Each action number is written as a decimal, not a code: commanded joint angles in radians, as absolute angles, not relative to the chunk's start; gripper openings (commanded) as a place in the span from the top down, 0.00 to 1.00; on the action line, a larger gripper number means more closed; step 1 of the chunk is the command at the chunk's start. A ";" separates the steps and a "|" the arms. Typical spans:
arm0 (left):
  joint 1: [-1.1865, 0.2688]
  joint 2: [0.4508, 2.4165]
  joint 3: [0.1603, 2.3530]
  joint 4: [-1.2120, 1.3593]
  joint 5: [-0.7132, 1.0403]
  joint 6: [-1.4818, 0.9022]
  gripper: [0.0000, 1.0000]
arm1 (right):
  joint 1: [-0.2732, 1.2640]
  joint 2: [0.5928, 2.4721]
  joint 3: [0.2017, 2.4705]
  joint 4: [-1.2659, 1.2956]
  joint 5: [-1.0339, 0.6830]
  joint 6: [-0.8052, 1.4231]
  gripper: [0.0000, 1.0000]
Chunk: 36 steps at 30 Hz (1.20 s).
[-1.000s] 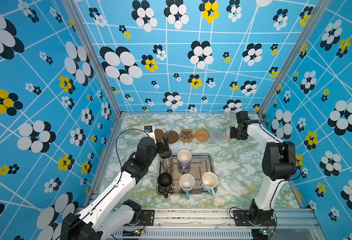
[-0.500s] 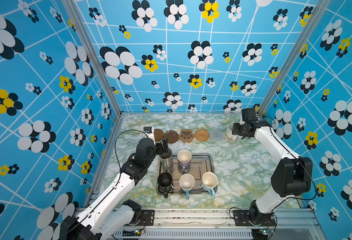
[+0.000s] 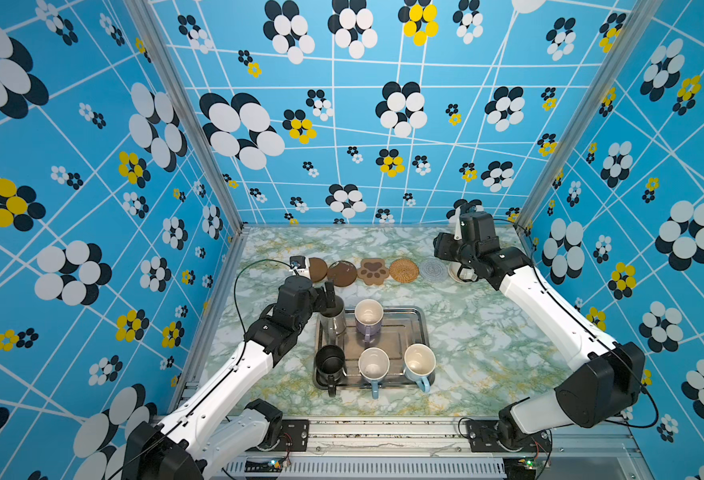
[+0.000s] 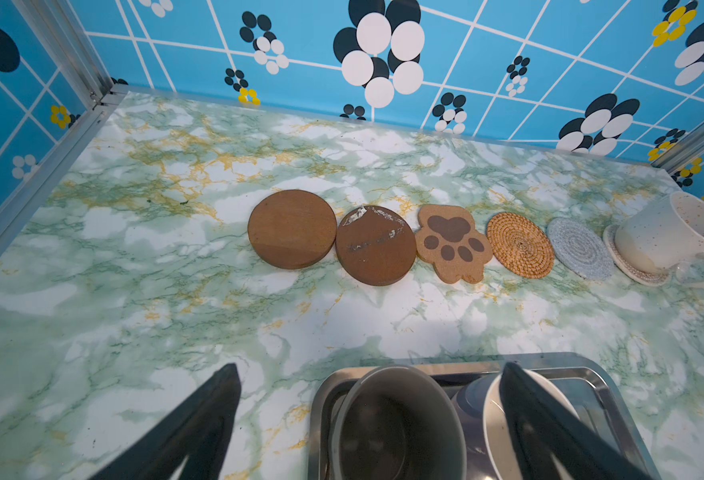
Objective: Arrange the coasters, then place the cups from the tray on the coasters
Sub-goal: 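Open the right gripper and raise it off the speckled mug, then move the left gripper over the grey mug on the tray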
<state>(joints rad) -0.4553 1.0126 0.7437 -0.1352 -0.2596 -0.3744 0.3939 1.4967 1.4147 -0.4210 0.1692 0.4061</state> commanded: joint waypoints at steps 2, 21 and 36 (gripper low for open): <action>-0.447 1.029 0.787 -0.153 -0.286 -0.418 0.03 | 0.433 1.472 1.325 -0.255 0.195 0.511 0.38; -0.504 1.113 0.998 -0.555 -0.141 -0.401 0.13 | 0.471 1.381 1.011 -0.011 0.183 0.551 0.37; -0.586 1.130 1.040 -0.829 -0.057 -0.459 0.27 | 0.459 1.386 0.985 0.018 0.168 0.546 0.35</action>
<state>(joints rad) -0.5636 1.1172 1.0485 -0.7597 -0.0887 -0.4305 0.4648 1.3960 0.9924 -0.0029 0.1665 0.5610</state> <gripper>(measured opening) 0.740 0.648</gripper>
